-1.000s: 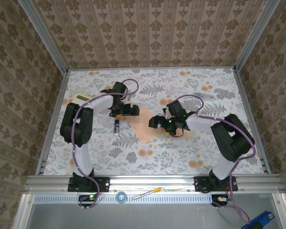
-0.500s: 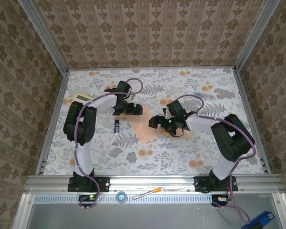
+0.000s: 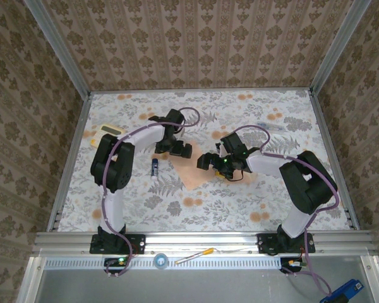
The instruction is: Place the letter into the envelope and seal it
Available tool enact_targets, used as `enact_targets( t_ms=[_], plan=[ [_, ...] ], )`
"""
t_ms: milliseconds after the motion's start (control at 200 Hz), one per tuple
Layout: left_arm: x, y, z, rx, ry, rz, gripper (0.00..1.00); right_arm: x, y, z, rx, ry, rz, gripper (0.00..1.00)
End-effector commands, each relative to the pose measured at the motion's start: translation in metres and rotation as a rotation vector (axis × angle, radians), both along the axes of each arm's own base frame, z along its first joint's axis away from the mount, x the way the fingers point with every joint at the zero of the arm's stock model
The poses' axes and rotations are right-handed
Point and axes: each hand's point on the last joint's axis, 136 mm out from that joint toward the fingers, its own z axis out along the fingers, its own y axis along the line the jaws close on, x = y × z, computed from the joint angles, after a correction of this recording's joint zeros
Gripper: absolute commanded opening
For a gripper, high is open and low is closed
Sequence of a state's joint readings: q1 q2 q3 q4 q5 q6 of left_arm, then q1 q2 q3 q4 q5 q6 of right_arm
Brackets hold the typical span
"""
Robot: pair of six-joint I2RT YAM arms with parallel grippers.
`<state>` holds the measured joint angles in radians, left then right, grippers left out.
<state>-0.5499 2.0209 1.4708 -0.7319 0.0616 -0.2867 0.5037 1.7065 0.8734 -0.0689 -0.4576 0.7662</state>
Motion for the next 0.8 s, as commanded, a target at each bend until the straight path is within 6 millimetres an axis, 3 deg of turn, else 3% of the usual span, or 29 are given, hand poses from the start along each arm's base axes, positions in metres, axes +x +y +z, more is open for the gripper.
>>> enact_targets(
  t_ms=[0,795],
  plan=[
    [0.000,0.011,0.007,0.048,-0.009,0.011,1.00,-0.012,-0.009,-0.021,-0.043,0.061,-0.005,1.00],
    [-0.011,-0.008,-0.016,-0.078,0.081,0.059,1.00,-0.013,-0.011,-0.021,-0.049,0.062,-0.004,1.00]
  ],
)
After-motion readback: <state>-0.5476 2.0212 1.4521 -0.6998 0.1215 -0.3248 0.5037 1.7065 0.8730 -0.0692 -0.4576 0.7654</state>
